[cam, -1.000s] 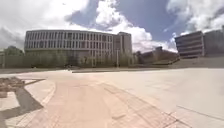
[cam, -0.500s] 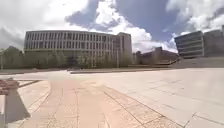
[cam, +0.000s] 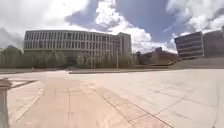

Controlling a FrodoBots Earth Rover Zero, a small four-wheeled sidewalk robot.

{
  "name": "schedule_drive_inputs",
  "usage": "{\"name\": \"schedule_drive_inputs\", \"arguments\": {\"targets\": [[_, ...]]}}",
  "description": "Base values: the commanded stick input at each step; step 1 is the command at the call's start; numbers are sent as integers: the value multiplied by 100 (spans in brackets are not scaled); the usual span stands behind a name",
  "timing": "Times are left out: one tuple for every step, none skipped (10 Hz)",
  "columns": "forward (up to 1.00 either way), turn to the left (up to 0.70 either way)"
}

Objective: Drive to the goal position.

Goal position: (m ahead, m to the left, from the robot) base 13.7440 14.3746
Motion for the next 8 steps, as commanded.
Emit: {"name": "schedule_drive_inputs", "arguments": {"targets": [[70,2],[70,2],[70,2],[70,2],[70,2],[70,2],[70,2],[70,2]]}}
